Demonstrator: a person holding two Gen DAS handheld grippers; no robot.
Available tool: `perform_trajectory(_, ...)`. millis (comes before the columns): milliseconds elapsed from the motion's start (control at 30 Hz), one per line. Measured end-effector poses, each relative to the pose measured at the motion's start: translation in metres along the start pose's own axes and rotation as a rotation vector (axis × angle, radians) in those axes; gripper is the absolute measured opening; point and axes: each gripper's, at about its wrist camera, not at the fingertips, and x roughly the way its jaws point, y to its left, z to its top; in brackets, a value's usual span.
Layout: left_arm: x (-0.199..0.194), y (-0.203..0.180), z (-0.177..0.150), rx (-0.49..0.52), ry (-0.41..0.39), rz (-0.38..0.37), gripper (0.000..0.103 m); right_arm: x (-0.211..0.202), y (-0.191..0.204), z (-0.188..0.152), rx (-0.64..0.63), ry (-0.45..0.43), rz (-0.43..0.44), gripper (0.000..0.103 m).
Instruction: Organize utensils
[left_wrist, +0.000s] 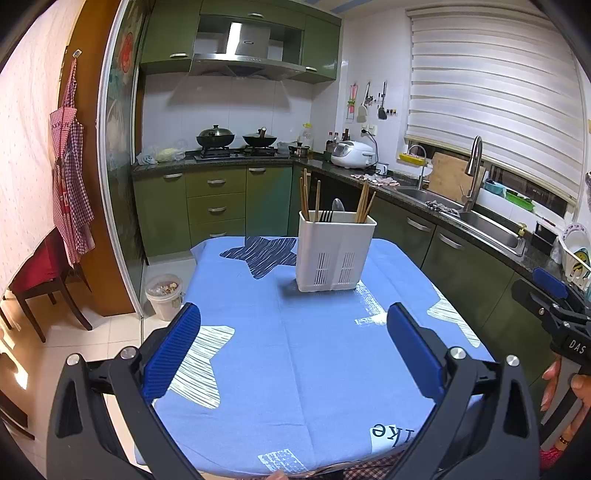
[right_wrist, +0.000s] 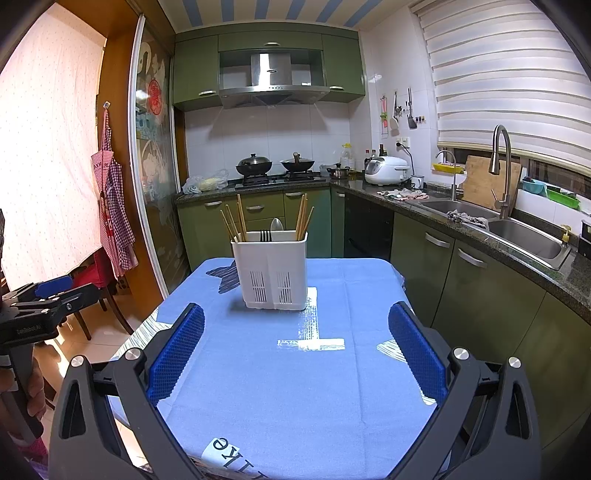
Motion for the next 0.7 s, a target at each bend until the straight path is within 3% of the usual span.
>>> perform_trajectory(700, 0.0002, 0.0019, -0.0006, -0.002, 0.009, 0.017, 0.096, 0.0044, 0.0054, -0.001, 0.003, 0.007, 0.0, 0.098)
